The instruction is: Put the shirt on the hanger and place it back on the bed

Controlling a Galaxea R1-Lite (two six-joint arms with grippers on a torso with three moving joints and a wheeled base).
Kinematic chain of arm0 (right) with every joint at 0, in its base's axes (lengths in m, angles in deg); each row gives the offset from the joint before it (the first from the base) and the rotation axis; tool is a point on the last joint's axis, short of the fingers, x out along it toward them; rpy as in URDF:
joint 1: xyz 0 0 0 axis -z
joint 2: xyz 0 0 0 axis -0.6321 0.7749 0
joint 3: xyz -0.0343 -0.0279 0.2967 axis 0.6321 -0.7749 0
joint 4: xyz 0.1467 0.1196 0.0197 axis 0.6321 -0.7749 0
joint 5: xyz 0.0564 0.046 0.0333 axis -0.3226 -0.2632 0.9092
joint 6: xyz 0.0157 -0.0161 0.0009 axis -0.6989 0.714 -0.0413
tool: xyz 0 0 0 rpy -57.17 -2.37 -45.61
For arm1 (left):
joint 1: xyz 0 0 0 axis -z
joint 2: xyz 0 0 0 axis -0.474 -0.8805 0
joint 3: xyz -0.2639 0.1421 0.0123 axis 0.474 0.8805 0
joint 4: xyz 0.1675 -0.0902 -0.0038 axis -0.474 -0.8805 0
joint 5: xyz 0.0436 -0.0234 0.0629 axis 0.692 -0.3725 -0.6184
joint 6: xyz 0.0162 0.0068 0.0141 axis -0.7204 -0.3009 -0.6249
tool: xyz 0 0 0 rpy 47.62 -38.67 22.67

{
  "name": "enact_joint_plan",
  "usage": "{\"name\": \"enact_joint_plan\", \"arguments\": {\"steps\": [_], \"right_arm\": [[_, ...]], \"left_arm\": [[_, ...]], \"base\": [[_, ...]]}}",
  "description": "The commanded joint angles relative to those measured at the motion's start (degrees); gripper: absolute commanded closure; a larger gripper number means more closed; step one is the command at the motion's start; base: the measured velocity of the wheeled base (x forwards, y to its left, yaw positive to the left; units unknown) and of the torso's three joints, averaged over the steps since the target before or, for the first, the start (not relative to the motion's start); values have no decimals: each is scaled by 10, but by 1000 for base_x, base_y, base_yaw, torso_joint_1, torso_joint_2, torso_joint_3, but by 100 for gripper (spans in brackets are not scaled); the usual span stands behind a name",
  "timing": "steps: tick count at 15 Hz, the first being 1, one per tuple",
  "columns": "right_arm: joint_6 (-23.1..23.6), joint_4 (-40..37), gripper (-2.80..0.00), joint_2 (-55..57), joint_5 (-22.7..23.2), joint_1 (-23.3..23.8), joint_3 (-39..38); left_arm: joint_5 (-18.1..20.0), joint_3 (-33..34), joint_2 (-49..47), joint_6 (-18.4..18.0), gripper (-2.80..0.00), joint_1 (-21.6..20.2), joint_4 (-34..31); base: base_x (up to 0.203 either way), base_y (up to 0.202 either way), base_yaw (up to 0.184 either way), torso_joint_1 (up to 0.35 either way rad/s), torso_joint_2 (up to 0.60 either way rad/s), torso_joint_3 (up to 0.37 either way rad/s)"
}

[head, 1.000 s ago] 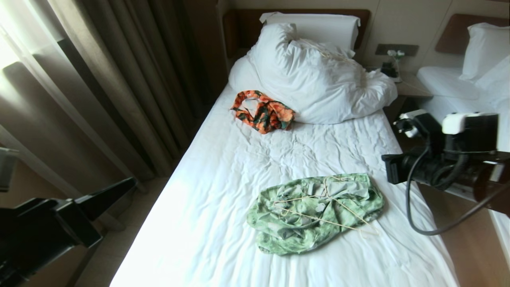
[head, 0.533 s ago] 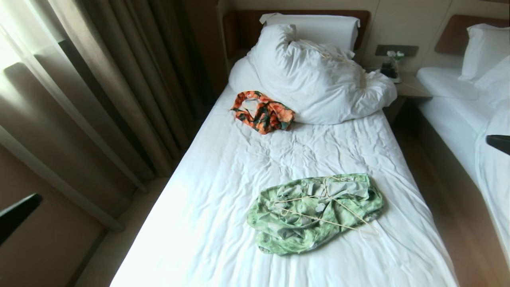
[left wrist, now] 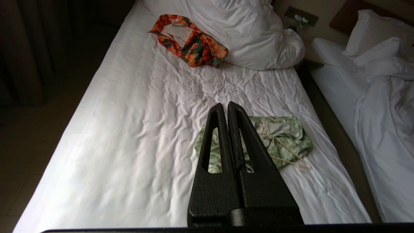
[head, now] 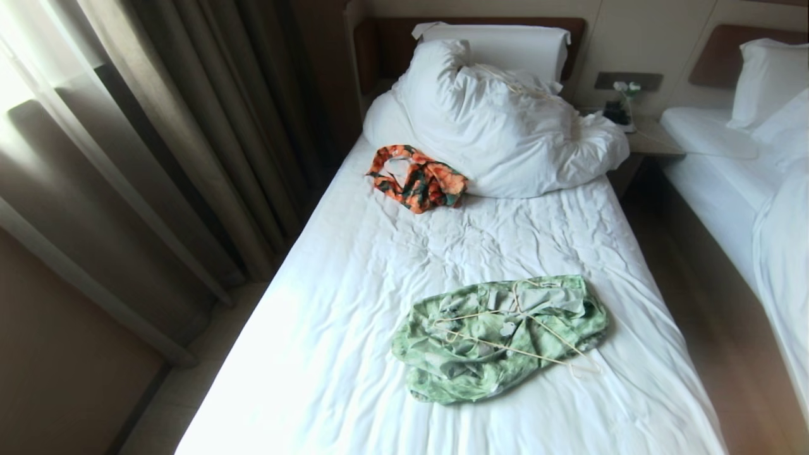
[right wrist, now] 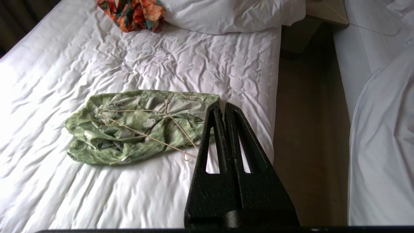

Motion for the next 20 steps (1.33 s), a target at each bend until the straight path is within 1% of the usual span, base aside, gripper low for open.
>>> {"name": "enact_joint_plan", "arguments": {"steps": [1,2,4,5,6,8,9,10,11,12,13,14,15,16,18,20], "right_arm": [[0,-11,0,-47,-1,3,0],[1,-21,0,-62,-1,17,1],[1,-28,0,-88,6,66,4],[1,-31,0,-103,15,75,3],[2,-37,0,-121,23,80,2],[-1,-72,0,-151,35,86,0],[-10,-93,0,-166,36,88,-2],[-26,-111,0,-180,36,92,-2],[-36,-125,0,-189,36,96,-3],[-42,-141,0,-206,36,97,-7],[-52,-158,0,-218,36,108,-12],[-63,-169,0,-227,40,133,-17],[-69,-174,0,-239,57,154,-32],[-74,-175,0,-247,75,158,-49],[-110,-173,0,-252,82,158,-84],[-124,-170,0,-278,117,151,-130]], "left_arm": [[1,18,37,-3,0,-4,-3],[0,25,49,-10,0,-5,-3],[-5,32,67,-54,0,-5,-4],[-8,33,71,-72,0,-5,-4],[-11,40,78,-82,0,-5,-4],[-19,63,95,-86,0,-5,-4],[-24,75,109,-94,0,-5,-4],[-38,87,117,-111,0,-5,-2],[-46,89,118,-115,0,-5,-2],[-75,98,118,-120,0,-5,-1],[-79,107,118,-123,0,-5,1],[-80,119,118,-123,0,-5,2],[-81,133,118,-127,0,-5,3],[-81,145,118,-135,0,-5,3],[-86,172,118,-157,0,-5,6],[-88,189,118,-172,0,-5,28]], "base": [[0,0,0,0,0,0],[0,0,0,0,0,0],[0,0,0,0,0,0],[0,0,0,0,0,0],[0,0,0,0,0,0],[0,0,0,0,0,0],[0,0,0,0,0,0],[0,0,0,0,0,0],[0,0,0,0,0,0],[0,0,0,0,0,0],[0,0,0,0,0,0],[0,0,0,0,0,0],[0,0,0,0,0,0],[0,0,0,0,0,0],[0,0,0,0,0,0],[0,0,0,0,0,0]]}}
